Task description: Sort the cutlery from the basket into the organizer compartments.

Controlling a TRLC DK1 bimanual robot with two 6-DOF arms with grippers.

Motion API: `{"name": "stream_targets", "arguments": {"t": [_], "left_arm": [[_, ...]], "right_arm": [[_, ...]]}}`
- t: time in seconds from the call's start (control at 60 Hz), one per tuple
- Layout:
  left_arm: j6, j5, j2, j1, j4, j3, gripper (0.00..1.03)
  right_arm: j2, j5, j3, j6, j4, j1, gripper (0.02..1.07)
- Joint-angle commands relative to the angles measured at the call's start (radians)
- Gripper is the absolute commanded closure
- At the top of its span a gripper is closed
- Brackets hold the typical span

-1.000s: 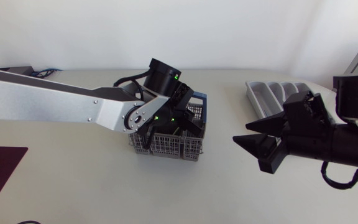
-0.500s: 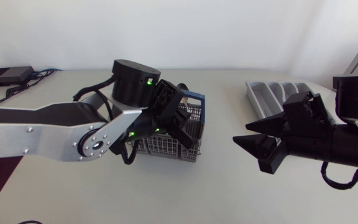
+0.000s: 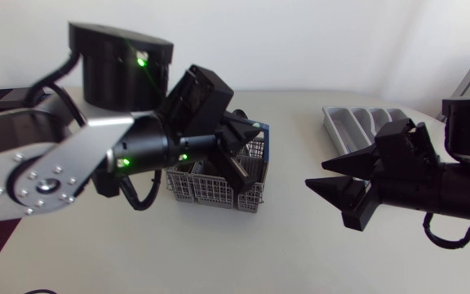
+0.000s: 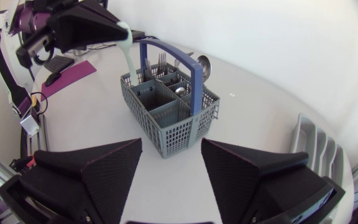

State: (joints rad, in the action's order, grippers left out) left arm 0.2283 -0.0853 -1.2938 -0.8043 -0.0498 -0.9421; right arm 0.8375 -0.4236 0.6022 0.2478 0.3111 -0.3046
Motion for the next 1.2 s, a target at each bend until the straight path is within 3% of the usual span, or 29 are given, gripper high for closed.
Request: {"name": "stream_targets", "arguments": {"t": [0.0, 0.133, 0.233, 0.533, 0.85, 1.183], "left_arm": [[-0.029, -0.062, 0.044, 0.028, 0.05, -0.081, 1.0], [-0.095, -0.228, 0.044, 0.083, 0.153, -0.155, 1.0], [-0.121, -0.347, 0.011, 0.128, 0.209, -0.192, 1.0], [-0.136, -0.699, -0.142, 0.214, 0.355, -0.297, 1.0], [-0.175, -0.952, -0.226, 0.263, 0.403, -0.345, 1.0], [-0.202, -1.105, -0.262, 0.278, 0.41, -0.359, 1.0]], "right_arm": [[-0.017, -0.026, 0.019, 0.025, 0.011, 0.009, 0.37], [-0.017, -0.043, 0.054, 0.054, 0.08, -0.001, 0.24], [-0.018, -0.122, 0.068, 0.068, 0.108, -0.002, 0.2], [0.003, -0.241, 0.12, 0.09, 0.082, -0.031, 0.2], [0.117, -0.245, 0.165, 0.071, 0.002, -0.139, 0.21], [0.176, -0.276, 0.219, 0.048, -0.033, -0.157, 0.45]]}}
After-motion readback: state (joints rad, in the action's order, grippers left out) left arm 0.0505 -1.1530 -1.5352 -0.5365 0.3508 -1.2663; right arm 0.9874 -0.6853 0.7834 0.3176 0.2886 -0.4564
